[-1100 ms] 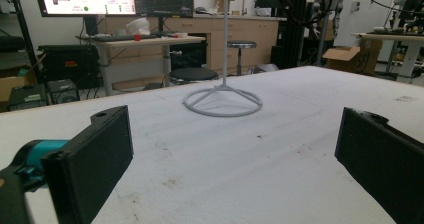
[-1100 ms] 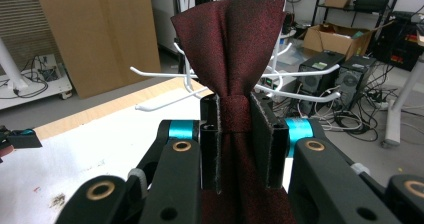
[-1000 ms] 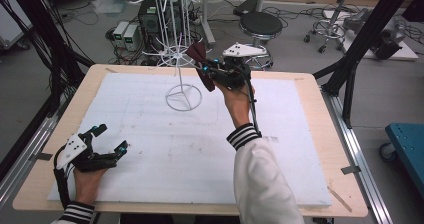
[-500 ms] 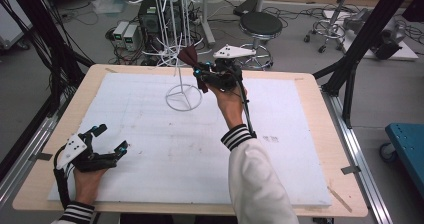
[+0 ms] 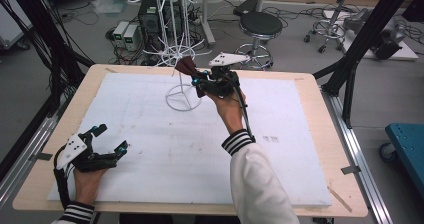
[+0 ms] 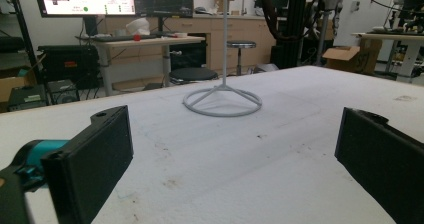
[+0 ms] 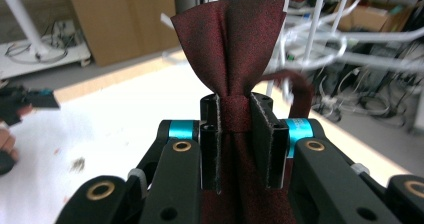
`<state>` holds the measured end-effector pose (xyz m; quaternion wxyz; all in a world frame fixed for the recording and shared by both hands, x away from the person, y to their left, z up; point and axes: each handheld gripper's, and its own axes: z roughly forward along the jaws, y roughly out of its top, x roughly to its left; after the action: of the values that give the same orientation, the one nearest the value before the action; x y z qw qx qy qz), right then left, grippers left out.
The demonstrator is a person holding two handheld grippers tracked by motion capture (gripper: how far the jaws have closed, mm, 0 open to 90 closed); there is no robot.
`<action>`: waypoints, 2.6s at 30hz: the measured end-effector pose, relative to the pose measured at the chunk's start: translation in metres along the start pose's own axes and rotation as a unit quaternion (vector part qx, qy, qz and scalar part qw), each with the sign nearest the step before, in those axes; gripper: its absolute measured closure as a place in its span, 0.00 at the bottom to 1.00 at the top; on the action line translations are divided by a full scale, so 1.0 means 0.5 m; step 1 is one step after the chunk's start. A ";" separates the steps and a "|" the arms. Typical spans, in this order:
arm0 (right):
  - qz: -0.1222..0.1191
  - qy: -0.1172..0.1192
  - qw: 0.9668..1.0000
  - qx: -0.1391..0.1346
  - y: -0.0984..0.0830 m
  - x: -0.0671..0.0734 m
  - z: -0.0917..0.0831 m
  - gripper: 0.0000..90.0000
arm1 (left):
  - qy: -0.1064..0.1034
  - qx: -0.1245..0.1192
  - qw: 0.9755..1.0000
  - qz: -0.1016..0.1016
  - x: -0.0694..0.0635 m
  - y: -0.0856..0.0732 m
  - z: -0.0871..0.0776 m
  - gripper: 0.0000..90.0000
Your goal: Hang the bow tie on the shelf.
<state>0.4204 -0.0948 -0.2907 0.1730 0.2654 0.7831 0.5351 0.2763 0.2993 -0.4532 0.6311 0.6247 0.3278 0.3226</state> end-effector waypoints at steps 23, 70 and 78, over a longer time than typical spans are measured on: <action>0.013 0.018 0.998 0.056 -0.053 -0.020 0.040 0.85 | 0.001 0.000 1.000 -0.003 0.001 0.000 0.000 0.03; 0.028 -0.004 0.999 -0.037 -0.243 -0.028 -0.291 0.01 | 0.002 -0.001 1.000 -0.002 0.000 0.000 0.000 0.03; 0.027 -0.047 0.994 -0.093 -0.332 -0.019 -0.363 0.01 | 0.004 0.001 1.000 -0.004 0.001 0.000 0.000 0.03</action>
<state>0.2888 -0.2837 -0.3785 0.2195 0.2941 0.7136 0.5968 0.2765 0.2997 -0.4532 0.6301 0.6230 0.3331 0.3223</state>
